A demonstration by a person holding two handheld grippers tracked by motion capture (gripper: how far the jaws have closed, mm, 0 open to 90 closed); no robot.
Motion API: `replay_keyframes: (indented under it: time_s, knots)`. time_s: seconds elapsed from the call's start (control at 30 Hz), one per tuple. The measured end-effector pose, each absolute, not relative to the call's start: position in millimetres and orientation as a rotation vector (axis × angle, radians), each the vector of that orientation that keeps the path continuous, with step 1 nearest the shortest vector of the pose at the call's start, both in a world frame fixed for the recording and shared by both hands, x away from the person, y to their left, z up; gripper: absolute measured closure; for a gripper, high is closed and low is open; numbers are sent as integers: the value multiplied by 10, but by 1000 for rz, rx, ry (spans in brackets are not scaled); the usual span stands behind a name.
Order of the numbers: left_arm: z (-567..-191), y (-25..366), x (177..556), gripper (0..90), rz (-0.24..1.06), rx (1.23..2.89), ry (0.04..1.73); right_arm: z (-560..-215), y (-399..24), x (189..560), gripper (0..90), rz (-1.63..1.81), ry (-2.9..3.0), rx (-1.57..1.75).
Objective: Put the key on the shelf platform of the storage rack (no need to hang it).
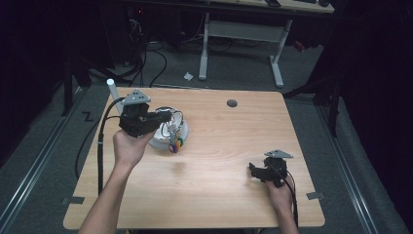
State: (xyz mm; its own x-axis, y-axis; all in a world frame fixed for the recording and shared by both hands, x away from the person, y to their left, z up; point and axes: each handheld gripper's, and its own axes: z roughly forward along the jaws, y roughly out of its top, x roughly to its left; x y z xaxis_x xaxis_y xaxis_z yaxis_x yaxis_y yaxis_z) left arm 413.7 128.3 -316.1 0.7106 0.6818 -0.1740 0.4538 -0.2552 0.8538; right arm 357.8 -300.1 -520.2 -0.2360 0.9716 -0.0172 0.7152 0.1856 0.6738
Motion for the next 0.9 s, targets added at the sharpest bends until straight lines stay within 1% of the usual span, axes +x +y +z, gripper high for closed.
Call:
replay_keyframes:
  time_s: [0.27,0.5,0.7,0.9]
  knots:
    - [-3063,1313,4236,854,326,1910,896,-5201,-3002,3578,152,768,2023,1579]
    - [-3009,1349,4321,854,338,1893,918,-5201,-3002,3578,152,768,2023,1579]
    - [-2983,1343,4384,853,403,1906,938,-5201,-3002,3577,152,767,2023,1579]
    - [-2999,1365,4460,854,403,1893,962,-5201,-3002,3577,152,768,2023,1579]
